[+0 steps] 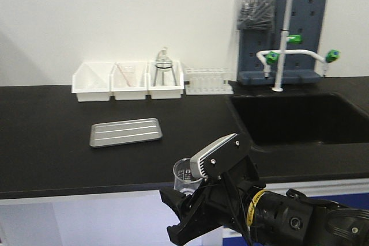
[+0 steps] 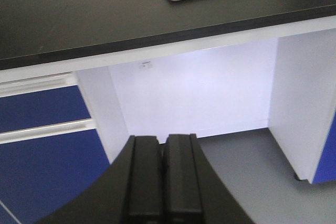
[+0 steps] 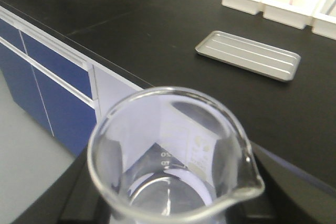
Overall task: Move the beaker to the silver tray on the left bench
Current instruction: 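Hold the beaker in the right gripper while the base drives to the silver tray, then lower the held beaker onto the silver ribbed tray with the right gripper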
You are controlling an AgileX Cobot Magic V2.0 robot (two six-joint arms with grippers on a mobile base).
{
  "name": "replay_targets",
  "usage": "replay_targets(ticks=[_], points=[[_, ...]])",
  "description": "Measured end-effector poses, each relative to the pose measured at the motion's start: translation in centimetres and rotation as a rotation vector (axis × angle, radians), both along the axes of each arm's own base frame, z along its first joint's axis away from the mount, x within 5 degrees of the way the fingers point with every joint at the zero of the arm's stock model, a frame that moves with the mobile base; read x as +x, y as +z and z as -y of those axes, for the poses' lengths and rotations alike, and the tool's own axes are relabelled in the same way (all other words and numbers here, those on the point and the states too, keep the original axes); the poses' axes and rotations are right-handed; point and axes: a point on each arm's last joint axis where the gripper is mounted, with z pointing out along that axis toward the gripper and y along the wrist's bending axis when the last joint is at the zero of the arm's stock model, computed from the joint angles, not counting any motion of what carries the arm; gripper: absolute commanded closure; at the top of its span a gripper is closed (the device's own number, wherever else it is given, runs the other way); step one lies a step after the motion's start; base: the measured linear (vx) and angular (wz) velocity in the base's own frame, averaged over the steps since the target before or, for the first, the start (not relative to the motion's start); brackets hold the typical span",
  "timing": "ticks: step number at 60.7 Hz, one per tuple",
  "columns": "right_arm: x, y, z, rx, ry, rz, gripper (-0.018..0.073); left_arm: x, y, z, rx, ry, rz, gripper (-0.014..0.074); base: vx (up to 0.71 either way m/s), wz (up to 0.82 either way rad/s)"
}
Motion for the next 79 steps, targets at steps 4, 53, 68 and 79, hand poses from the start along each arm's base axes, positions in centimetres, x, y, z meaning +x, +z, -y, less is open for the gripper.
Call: replay_targets(ticks=[4, 53, 68, 79], points=[[0.00, 0.00, 0.00, 0.000, 0.000, 0.000, 0.0529, 0.00, 0.00, 0.00, 0.000, 0.000, 0.000, 0.0595, 0.17, 0.32], [0.00, 0.00, 0.00, 0.000, 0.000, 0.000, 0.0529, 0.00, 0.00, 0.00, 0.000, 0.000, 0.000, 0.0595, 0.26, 0.08], [0.00, 0.00, 0.00, 0.000, 0.000, 0.000, 0.0529, 0.00, 0.00, 0.00, 0.000, 0.000, 0.000, 0.0595, 0.30, 0.07], [0.00, 0.00, 0.00, 0.000, 0.000, 0.000, 0.0529, 0.00, 0.00, 0.00, 0.000, 0.000, 0.000, 0.0595, 0.27, 0.06]])
